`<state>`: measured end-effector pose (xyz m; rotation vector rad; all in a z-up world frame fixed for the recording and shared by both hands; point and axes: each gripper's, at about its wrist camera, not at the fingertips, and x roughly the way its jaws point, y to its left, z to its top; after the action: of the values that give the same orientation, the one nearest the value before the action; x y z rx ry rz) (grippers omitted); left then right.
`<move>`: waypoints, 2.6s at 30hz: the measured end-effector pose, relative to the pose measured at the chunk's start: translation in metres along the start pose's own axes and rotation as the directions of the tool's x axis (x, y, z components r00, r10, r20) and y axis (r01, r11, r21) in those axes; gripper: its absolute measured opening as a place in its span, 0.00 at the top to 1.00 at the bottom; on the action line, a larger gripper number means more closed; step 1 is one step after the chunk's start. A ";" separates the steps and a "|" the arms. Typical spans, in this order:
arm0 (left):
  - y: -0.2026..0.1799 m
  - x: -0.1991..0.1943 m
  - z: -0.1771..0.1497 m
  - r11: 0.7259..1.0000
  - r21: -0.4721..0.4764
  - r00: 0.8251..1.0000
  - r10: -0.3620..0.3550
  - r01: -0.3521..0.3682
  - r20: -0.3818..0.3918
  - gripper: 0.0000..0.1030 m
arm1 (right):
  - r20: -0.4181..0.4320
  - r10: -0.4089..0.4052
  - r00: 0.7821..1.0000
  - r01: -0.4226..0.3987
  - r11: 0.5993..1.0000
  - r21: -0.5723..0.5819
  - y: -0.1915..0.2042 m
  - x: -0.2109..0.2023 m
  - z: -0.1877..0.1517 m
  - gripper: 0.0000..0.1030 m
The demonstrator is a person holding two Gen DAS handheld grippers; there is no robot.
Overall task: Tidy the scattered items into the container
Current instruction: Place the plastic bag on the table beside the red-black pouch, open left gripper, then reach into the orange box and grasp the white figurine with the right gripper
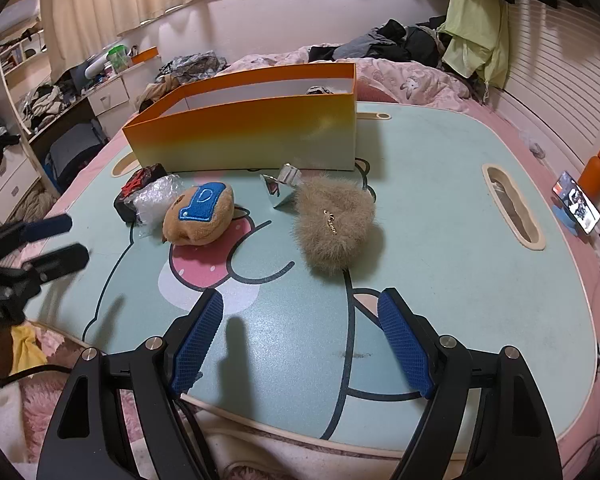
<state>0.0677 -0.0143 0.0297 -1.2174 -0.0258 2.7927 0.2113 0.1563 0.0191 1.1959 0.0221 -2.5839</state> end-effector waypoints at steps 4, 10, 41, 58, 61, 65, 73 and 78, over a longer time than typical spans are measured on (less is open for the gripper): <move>-0.004 0.013 -0.005 0.999 0.012 0.998 0.050 -0.050 -0.024 0.21 | 0.001 0.001 1.000 -0.001 1.000 0.000 0.000 0.000 0.000 0.23; -0.008 0.025 -0.014 0.996 -0.008 0.996 0.084 -0.084 -0.016 0.06 | 0.002 -0.001 1.000 0.001 1.000 0.001 0.000 -0.001 0.000 0.23; -0.010 0.024 -0.021 0.996 -0.011 0.996 0.083 -0.083 0.036 0.00 | 0.033 0.019 0.999 -0.020 1.000 0.016 -0.002 -0.017 0.028 0.23; -0.010 0.024 -0.021 0.997 -0.011 0.996 0.083 -0.083 0.036 0.00 | -0.191 0.397 0.898 -0.378 0.917 0.128 0.017 0.049 0.188 0.51; -0.010 0.024 -0.021 0.997 -0.011 0.996 0.083 -0.082 0.037 0.00 | -0.306 0.361 0.881 -0.338 0.932 0.129 0.038 0.089 0.194 0.51; -0.010 0.024 -0.021 0.997 -0.011 0.996 0.082 -0.082 0.036 0.00 | -0.421 0.293 0.858 -0.274 0.956 0.107 0.052 0.128 0.191 0.51; -0.010 0.026 -0.020 0.997 -0.011 0.996 0.082 -0.082 0.035 0.00 | -0.496 0.261 0.828 -0.241 0.965 0.106 0.046 0.162 0.180 0.64; -0.009 0.026 -0.021 0.997 -0.012 0.996 0.082 -0.081 0.034 0.00 | -0.430 0.304 0.850 -0.262 0.953 0.155 0.028 0.150 0.182 0.65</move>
<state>0.0661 -0.0030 -0.0026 -1.1990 0.0063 2.8869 -0.0079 0.0661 0.0290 1.6698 -0.1643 -2.0268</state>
